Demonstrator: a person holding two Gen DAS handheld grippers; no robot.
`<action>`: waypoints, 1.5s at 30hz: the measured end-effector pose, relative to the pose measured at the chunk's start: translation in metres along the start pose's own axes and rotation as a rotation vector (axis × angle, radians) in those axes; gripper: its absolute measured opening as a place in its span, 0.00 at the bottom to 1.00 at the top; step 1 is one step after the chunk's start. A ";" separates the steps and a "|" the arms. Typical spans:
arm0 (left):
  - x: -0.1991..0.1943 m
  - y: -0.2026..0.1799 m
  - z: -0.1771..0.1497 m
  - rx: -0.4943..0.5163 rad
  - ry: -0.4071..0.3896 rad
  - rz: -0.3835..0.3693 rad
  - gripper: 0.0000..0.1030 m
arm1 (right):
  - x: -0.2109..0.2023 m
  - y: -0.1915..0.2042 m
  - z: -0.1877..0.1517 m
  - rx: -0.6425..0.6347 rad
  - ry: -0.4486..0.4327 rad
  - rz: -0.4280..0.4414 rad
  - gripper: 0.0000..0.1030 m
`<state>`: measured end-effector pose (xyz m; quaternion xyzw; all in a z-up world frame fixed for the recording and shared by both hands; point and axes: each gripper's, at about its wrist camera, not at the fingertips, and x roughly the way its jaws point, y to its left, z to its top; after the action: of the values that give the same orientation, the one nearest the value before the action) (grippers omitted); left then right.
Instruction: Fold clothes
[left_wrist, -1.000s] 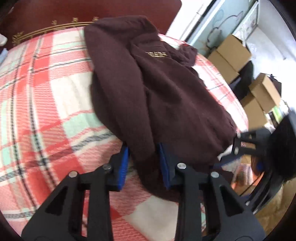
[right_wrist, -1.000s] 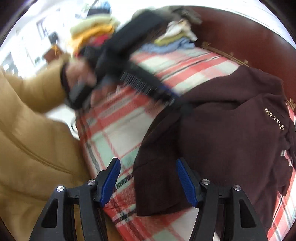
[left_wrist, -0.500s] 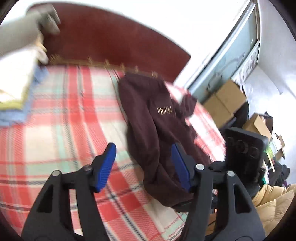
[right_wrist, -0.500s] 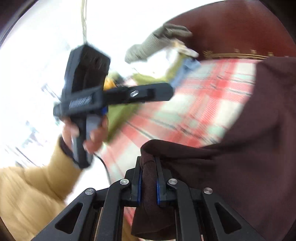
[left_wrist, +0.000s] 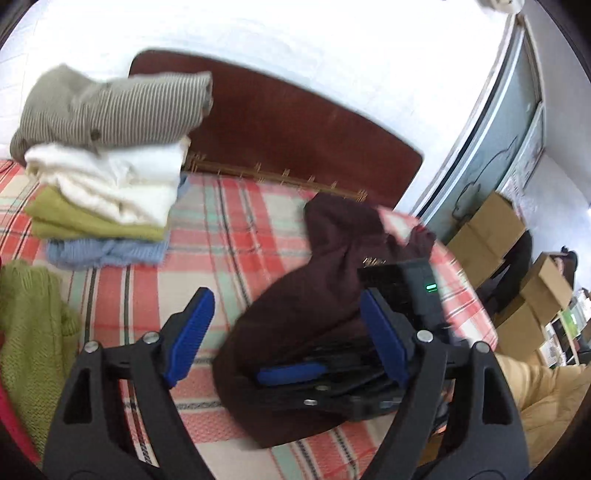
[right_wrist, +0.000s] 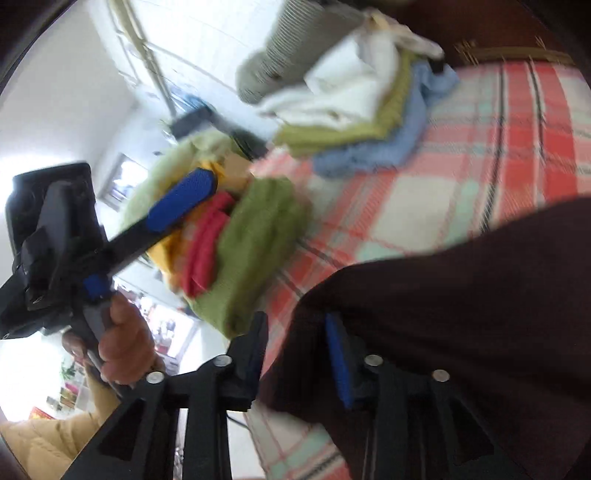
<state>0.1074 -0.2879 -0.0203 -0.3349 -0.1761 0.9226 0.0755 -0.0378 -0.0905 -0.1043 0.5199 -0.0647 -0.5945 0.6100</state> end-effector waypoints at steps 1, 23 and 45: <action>0.010 0.002 -0.006 -0.002 0.031 -0.004 0.80 | -0.010 0.001 -0.008 -0.015 -0.012 -0.028 0.44; 0.070 0.016 -0.090 -0.039 0.241 0.062 0.56 | -0.147 -0.026 -0.184 0.108 -0.270 -0.577 0.61; 0.091 -0.172 -0.076 0.109 0.308 -0.651 0.19 | -0.369 -0.045 -0.268 0.412 -0.699 -0.882 0.07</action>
<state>0.0907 -0.0842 -0.0642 -0.3919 -0.2107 0.7970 0.4085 0.0146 0.3626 -0.0581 0.3789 -0.1536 -0.9026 0.1348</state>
